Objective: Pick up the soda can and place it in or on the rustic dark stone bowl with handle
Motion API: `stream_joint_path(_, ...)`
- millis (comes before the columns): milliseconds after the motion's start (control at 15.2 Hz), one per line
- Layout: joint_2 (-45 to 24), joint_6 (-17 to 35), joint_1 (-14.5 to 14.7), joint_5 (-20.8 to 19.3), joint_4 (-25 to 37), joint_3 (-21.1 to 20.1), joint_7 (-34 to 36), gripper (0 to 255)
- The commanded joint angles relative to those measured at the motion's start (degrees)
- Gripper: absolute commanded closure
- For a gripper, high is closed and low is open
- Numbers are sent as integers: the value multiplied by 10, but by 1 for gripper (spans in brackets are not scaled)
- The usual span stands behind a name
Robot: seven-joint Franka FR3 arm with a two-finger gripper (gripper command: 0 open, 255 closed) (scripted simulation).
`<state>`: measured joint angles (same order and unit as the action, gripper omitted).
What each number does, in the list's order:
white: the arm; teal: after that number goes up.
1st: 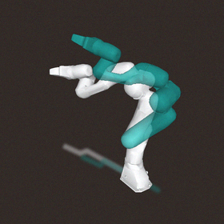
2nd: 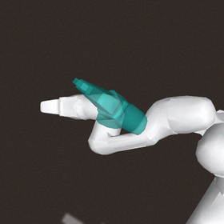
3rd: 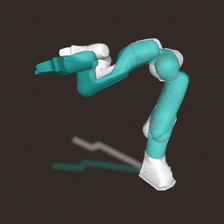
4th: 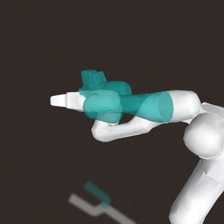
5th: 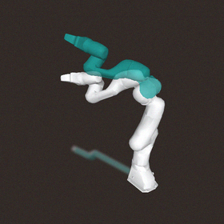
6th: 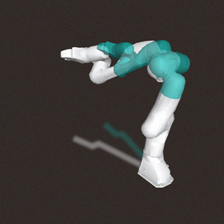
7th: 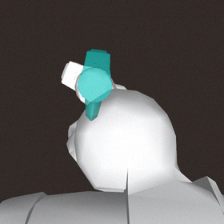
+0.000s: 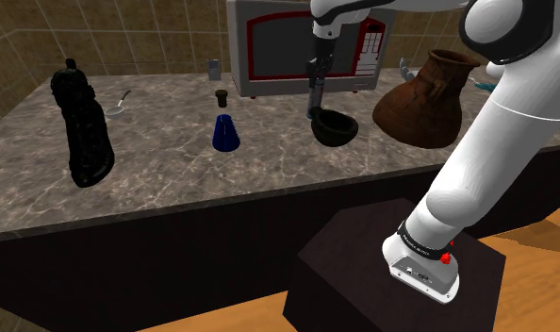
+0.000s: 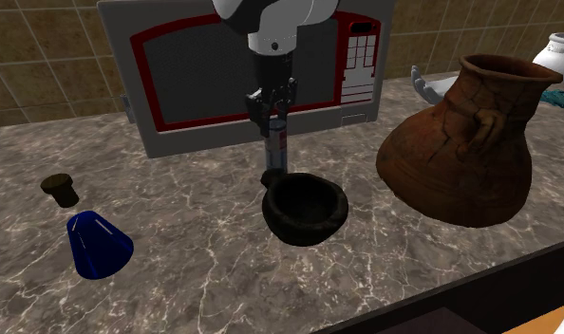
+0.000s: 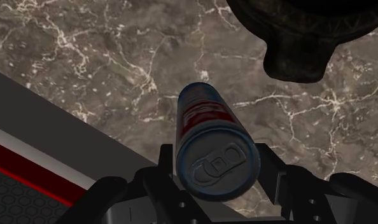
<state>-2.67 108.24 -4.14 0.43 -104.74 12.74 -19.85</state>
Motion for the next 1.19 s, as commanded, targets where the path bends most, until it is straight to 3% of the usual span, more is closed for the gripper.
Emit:
stream_joint_path(0, -2, -17, -1, -1, 11, 1, 0, 255)
stream_joint_path(1122, -9, -150, -2, 1, 152, 1, -1, 255)
